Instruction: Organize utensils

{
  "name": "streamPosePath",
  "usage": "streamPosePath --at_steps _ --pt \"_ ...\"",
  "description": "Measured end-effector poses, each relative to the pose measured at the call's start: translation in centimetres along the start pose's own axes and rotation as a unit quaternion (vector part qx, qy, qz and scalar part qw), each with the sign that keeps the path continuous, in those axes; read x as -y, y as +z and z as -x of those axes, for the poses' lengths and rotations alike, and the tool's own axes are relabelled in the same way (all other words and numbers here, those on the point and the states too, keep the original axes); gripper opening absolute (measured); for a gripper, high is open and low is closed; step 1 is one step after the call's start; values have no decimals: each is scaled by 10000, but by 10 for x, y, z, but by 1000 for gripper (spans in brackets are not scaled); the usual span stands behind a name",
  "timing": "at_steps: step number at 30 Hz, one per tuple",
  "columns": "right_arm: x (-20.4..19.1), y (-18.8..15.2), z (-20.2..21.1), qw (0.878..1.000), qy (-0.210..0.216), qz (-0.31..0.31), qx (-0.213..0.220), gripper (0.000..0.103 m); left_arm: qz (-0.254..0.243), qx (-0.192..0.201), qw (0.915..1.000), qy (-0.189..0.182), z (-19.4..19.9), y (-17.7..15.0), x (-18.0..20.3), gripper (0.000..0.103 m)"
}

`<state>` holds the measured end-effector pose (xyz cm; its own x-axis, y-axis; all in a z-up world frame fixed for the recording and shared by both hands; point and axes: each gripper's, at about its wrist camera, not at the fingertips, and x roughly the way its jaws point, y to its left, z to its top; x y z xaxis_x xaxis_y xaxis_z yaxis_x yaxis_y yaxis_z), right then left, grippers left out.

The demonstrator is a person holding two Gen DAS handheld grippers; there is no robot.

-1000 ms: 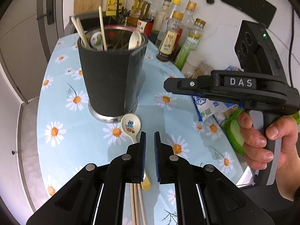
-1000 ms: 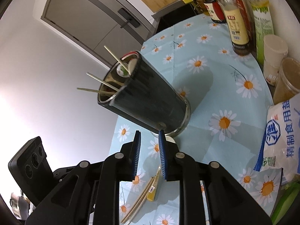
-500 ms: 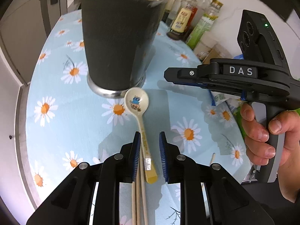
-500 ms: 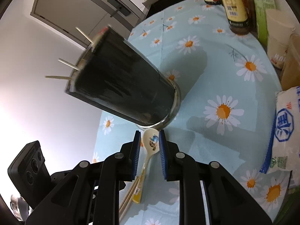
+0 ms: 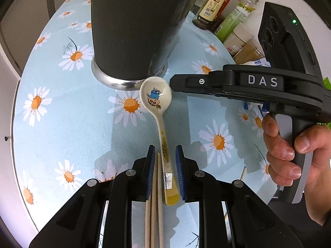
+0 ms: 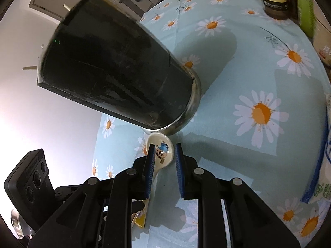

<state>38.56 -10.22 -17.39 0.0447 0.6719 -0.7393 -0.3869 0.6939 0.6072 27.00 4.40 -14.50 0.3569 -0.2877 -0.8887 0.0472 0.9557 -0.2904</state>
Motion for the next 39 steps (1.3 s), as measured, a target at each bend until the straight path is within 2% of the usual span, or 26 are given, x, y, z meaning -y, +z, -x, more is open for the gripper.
streamPosePath --at_steps 20,24,25,31,39 --pt "7 7 -25 9995 128 -184 -213 21 41 -62 10000 -32 -15 10 -1 7" --pt "11 6 -26 9989 262 -283 -255 12 -11 -43 10000 -2 -15 12 2 4" --pt "12 6 -26 9989 263 -291 -255 8 -22 -34 10000 9 -14 12 2 0" --pt "10 4 -22 9994 244 -183 -184 6 -248 45 9997 48 -11 15 12 0" --pt "8 0 -5 9995 279 -128 -85 6 -199 40 9998 34 -10 12 11 0"
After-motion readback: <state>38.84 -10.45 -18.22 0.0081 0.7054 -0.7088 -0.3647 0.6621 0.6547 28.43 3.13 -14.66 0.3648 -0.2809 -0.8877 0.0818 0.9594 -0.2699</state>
